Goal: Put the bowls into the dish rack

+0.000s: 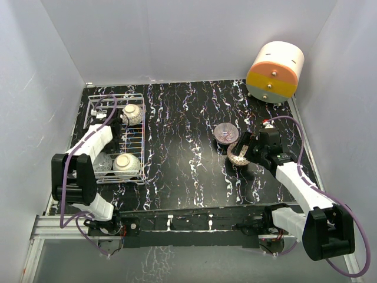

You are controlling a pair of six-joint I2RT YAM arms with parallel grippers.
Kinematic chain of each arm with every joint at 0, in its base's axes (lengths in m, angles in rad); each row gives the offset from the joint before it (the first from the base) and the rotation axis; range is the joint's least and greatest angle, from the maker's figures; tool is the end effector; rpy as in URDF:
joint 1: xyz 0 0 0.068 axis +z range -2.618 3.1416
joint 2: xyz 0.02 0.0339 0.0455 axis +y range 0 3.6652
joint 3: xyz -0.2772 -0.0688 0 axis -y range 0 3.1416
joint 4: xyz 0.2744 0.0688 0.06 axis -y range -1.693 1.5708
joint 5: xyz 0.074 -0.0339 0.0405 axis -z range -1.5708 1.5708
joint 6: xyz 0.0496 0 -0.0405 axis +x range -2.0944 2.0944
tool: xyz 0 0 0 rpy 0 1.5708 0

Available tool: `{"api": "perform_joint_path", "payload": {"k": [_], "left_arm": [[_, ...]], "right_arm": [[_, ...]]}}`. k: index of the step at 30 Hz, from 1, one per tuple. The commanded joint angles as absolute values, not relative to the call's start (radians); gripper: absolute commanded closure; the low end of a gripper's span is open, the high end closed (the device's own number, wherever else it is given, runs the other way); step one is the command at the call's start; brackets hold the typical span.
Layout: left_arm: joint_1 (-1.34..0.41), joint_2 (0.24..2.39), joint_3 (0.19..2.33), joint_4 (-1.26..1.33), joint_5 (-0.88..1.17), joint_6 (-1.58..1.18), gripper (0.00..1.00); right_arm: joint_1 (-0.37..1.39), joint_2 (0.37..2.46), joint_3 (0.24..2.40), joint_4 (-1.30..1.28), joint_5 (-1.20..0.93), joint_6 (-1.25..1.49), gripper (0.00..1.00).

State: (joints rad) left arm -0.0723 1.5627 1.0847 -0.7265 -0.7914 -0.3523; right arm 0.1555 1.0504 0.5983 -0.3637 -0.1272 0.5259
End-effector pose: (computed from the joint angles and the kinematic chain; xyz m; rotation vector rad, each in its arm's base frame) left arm 0.3297 0.0115 0.2161 -0.5356 2.4268 0.9151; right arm 0.2358 0.0433 0.1984 0.3872 2.3998 0.4678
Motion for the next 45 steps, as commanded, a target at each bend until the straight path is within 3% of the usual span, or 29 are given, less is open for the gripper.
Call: {"api": "perform_joint_path", "payload": {"k": [1,8,15,22,30,37,45], "left_arm": [[-0.074,1.514,1.029,-0.783,-0.793,-0.379,0.03],[-0.074,1.404,0.967,-0.775,-0.772,-0.386,0.03],[-0.074,1.392,1.087,-0.737,-0.773,-0.358,0.03],[-0.097,1.321,1.217,-0.588,-0.511,-0.268,0.03],[-0.461,1.362,1.228,-0.428,-0.362,-0.256,0.03],[-0.754,1.598,1.318,-0.216,-0.380,-0.110,0.03],[-0.838,1.815,1.491,-0.008,-0.158,0.052,0.03]], "right_arm": [[0.156,1.055,0.634,-0.354,-0.116,0.514,0.02],[0.156,1.056,0.620,-0.344,-0.131,0.513,0.02],[0.156,1.053,0.611,-0.338,-0.114,0.515,0.02],[0.156,1.065,0.614,-0.338,-0.085,0.527,0.02],[0.138,1.035,0.704,-0.371,0.033,0.555,0.01],[0.086,0.992,0.792,-0.385,0.084,0.567,0.02],[0.006,0.950,0.831,-0.452,0.206,0.633,0.02]]}}
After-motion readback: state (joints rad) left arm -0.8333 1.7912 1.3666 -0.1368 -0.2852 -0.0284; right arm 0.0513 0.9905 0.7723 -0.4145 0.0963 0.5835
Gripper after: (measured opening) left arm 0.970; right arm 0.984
